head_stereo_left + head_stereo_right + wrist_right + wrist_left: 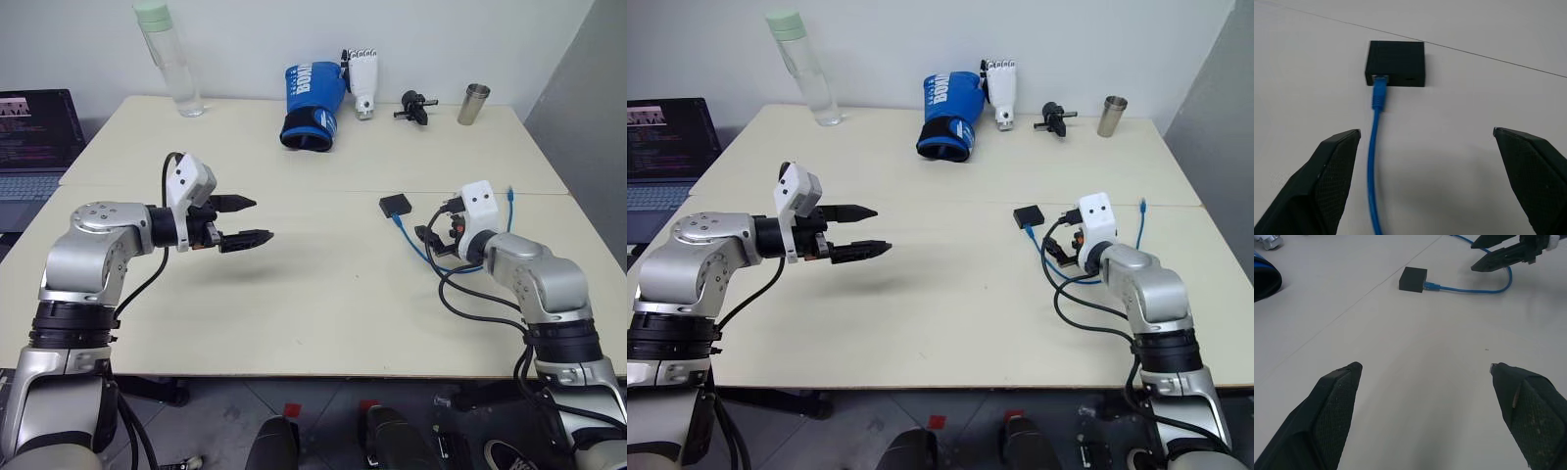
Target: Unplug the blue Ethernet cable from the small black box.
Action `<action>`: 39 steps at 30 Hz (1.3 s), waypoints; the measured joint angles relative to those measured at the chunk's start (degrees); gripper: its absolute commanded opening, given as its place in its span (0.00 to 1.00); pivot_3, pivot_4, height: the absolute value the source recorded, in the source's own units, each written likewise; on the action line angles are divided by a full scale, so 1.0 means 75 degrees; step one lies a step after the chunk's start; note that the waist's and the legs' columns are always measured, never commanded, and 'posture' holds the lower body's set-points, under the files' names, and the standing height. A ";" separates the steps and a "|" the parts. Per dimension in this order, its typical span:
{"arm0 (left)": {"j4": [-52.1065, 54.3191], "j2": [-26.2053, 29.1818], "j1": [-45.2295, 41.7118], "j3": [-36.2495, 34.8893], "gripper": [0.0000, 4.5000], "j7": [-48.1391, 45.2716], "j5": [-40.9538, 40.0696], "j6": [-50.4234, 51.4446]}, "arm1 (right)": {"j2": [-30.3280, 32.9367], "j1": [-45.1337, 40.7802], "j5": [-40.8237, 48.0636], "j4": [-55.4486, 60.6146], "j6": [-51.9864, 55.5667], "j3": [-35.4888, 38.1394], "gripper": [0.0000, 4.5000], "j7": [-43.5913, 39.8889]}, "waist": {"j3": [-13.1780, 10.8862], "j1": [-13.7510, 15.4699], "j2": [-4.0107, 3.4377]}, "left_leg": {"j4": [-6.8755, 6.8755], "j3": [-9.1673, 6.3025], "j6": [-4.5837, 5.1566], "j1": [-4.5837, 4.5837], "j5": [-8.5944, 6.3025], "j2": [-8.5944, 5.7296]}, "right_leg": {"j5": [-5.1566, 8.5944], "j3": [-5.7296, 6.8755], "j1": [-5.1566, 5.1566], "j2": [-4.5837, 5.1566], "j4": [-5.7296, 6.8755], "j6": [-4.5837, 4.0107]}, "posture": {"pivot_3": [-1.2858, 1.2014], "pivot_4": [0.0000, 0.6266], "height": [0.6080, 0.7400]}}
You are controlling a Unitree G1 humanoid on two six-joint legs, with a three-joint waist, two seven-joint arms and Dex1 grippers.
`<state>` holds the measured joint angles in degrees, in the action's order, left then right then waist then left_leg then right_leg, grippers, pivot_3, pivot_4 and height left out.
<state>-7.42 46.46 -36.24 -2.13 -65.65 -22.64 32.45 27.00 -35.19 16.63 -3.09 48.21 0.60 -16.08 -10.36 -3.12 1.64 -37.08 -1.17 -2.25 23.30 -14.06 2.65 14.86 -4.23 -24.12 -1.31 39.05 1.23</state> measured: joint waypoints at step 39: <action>0.0613 -0.0045 0.0253 -0.0069 1.00 0.0408 -0.0261 0.0390 | -0.1565 -0.1802 -0.1539 -0.5128 -0.3654 -0.0384 0.14 -0.1027 | -0.0001 -0.0050 -0.0001 | 0.0001 -0.0011 -0.0002 -0.0005 0.0001 -0.0002 | -0.0003 0.0010 0.0003 0.0003 0.0008 -0.0005 | 0.52 0.24 1.00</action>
<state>-2.83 46.12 -34.34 -2.65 -62.58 -24.60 35.37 15.26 -48.71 5.09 -41.55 20.81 -2.28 -23.78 -10.37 -3.49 1.63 -37.07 -1.25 -2.26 23.26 -14.05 2.64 14.83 -4.15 -24.10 -1.29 39.11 1.19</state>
